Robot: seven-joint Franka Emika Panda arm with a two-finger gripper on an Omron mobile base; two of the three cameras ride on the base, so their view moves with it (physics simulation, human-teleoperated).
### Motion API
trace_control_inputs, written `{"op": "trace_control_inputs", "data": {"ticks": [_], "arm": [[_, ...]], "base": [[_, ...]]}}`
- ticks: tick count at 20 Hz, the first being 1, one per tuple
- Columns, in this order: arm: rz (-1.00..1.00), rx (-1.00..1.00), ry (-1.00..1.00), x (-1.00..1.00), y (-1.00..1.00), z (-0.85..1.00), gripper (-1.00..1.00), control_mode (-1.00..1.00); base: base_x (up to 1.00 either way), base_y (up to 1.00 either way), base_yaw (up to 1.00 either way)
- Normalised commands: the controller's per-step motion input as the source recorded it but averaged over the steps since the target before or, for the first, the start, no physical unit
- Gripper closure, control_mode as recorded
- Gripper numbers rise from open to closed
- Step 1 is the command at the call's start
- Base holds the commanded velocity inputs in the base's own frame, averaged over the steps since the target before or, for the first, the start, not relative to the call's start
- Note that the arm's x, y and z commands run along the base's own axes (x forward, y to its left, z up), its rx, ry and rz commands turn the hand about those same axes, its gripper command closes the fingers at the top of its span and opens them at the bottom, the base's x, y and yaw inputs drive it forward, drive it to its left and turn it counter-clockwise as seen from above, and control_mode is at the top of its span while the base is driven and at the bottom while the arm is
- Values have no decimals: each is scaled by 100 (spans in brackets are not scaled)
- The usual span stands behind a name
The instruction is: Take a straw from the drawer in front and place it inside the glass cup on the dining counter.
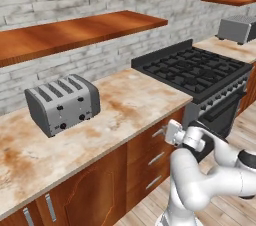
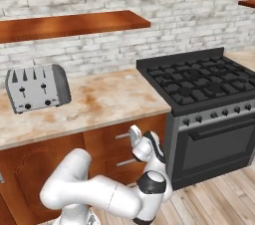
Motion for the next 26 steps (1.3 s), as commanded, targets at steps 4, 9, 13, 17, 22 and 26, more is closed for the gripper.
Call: {"op": "trace_control_inputs", "data": {"ticks": [4, 9, 13, 17, 22, 26], "arm": [[-2, 6, -24, -54, -4, 4, 100, -100], [0, 13, -29, -96, -29, 17, 100, -100], [-4, 12, -17, -100, -53, 35, 100, -100], [-9, 11, -1, -99, -70, 44, 100, -100], [-11, 6, 5, -89, -71, 32, 100, -100], [-19, -5, 10, -39, -37, 18, -100, -100]], "base": [[0, 0, 0], [0, 0, 0], [0, 0, 0], [0, 0, 0], [0, 0, 0], [0, 0, 0]]}}
